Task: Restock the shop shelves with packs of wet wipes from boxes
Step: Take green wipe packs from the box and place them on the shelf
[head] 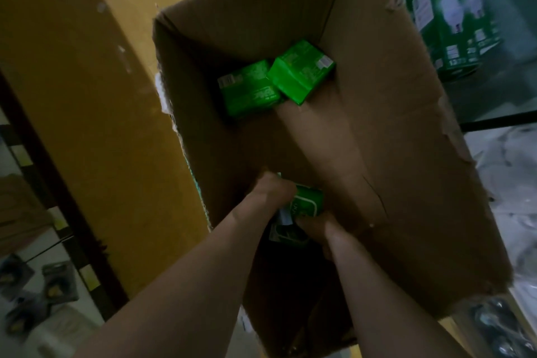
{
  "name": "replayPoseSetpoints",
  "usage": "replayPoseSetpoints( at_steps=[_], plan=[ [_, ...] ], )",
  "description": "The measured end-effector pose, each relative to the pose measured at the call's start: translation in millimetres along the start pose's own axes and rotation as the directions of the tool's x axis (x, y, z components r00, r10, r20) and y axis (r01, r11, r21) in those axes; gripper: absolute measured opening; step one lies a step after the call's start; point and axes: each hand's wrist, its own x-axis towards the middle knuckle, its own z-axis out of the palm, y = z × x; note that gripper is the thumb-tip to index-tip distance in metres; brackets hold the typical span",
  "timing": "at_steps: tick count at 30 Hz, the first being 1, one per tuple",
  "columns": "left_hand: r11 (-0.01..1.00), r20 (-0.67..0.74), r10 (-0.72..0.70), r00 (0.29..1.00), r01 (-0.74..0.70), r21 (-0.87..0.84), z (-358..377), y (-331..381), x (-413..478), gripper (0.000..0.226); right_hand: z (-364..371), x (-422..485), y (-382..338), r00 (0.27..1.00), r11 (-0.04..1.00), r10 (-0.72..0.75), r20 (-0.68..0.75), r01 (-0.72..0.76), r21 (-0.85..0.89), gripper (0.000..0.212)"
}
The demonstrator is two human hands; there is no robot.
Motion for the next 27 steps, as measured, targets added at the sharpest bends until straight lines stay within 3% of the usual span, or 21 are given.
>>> replayPoseSetpoints(
  at_steps=[5, 8, 13, 18, 23, 27],
  plan=[
    [0.999, 0.009, 0.021, 1.000, -0.021, -0.025, -0.5, -5.0, 5.6, 0.042, -8.8, -1.5, 4.6, 0.998, 0.999, -0.017, 0.066, 0.015, 0.030, 0.049],
    [0.994, -0.001, 0.044, 0.999, -0.043, -0.097, -3.2, -8.5, -8.6, 0.046, -19.7, -15.8, 1.9, 0.987, 0.987, -0.155, 0.051, 0.154, 0.037, 0.026],
    [0.924, -0.088, 0.147, 0.985, -0.169, -0.342, -8.6, -9.7, -43.0, 0.058, -42.9, -62.3, -20.5, 0.919, 0.921, -0.384, -0.090, 0.388, 0.028, 0.016],
    [0.713, -0.144, 0.145, 0.979, -0.204, -0.671, -23.6, -20.7, -95.5, 0.074, -57.8, -134.4, -44.3, 0.807, 0.811, -0.586, -0.072, 0.583, -0.056, 0.044],
    [0.444, -0.268, 0.179, 0.947, -0.321, -0.836, -52.9, -49.2, -161.2, 0.032, -42.6, -213.5, -56.7, 0.669, 0.652, -0.742, 0.049, 0.736, -0.181, 0.079],
    [0.285, -0.396, 0.124, 0.910, -0.415, -0.864, -77.4, -95.6, -218.7, 0.031, -12.2, -278.3, -52.6, 0.550, 0.505, -0.812, 0.195, 0.830, -0.237, 0.071]
  ],
)
